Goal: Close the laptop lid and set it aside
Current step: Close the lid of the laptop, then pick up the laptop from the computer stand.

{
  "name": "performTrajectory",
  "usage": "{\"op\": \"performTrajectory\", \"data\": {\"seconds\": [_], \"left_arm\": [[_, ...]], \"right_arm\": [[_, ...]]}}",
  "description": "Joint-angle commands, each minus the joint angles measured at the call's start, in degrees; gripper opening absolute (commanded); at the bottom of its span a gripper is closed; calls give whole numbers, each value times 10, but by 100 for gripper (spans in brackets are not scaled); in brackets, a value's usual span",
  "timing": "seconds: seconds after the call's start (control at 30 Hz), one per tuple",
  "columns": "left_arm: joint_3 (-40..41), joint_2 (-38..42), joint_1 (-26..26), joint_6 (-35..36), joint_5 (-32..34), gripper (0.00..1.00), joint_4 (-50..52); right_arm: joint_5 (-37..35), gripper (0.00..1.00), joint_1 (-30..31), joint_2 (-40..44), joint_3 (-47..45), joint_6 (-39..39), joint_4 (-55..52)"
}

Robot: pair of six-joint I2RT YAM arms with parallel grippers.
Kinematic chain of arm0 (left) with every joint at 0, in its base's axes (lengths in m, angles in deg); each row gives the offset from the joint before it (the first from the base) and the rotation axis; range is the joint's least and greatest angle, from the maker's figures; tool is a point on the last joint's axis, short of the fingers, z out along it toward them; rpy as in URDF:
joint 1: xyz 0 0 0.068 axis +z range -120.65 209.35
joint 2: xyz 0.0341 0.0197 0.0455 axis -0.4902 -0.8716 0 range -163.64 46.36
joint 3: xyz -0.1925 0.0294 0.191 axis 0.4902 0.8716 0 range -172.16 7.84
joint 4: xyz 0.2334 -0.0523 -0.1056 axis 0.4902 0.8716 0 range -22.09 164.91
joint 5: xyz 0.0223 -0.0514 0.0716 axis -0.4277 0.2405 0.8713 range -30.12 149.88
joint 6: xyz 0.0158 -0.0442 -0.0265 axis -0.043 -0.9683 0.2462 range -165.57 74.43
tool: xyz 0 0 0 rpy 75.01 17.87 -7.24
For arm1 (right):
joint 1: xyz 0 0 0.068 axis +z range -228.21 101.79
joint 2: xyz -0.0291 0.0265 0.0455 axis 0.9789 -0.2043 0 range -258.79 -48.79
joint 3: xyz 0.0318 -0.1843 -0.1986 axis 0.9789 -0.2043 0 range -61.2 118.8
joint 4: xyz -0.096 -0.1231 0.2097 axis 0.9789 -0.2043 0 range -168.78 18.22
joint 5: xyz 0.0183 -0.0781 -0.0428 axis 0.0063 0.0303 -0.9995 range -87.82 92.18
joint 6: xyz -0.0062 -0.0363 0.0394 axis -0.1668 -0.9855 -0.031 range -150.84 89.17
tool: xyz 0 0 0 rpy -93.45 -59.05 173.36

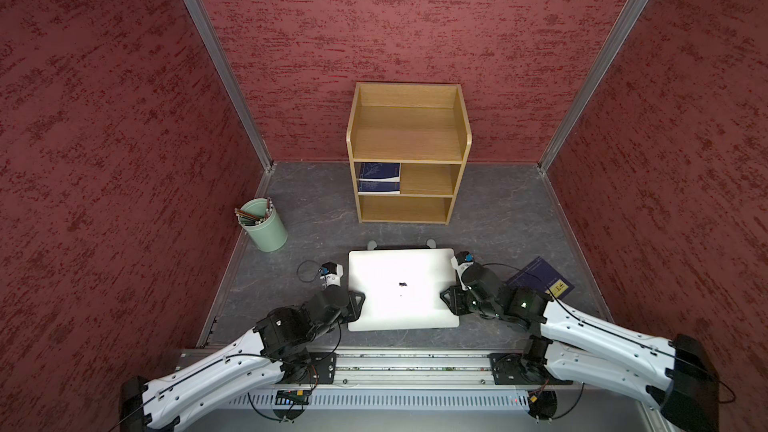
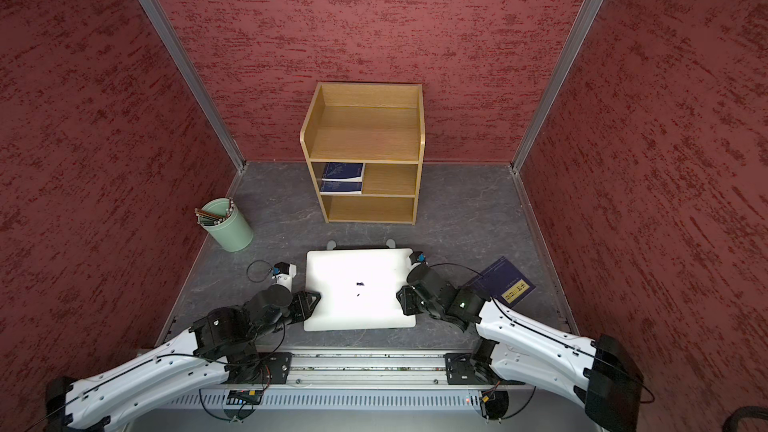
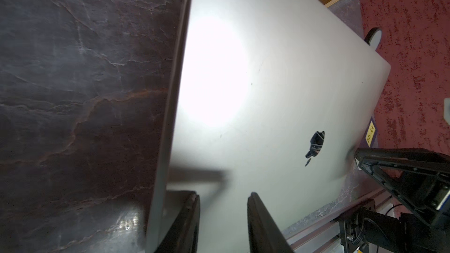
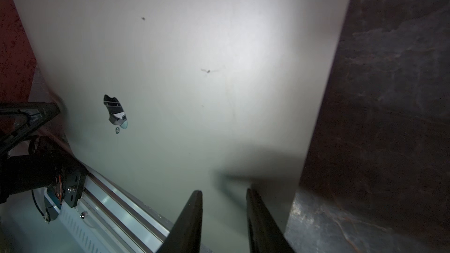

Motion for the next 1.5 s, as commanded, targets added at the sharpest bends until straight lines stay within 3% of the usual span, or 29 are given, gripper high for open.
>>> {"op": "performTrajectory", "data": {"seconds": [0.0,0.37,0.47,0.63,0.73,0.8,0.87,1.0,1.1,1.23,1.47], "left_arm": [[17,-2,5,-11,16,42,-11],[3,8,19,-6,20,48,4],[-14,26,26,6,16,62,13],[-35,45,32,36,11,81,-9],[-46,63,47,18,71,88,54],[-31,91,82,25,66,90,63],[3,124,134,32,9,90,31],[81,145,291,21,-180,90,-65],[107,139,362,21,-294,88,-127],[120,137,384,33,-356,88,-170],[158,110,384,43,-387,83,-208]], "right_arm": [[-30,36,6,1,-12,3,31],[-45,37,6,11,-22,0,39],[-68,46,6,68,-23,-4,12],[-119,75,6,198,-34,2,-28],[-142,79,3,242,-56,15,-44],[-132,80,-5,253,-74,19,-35],[-105,83,-19,253,-97,21,-13],[-14,84,-75,247,-143,16,66],[75,83,-137,242,-177,22,140],[172,78,-188,232,-217,45,245],[240,69,-219,182,-252,61,349]]}}
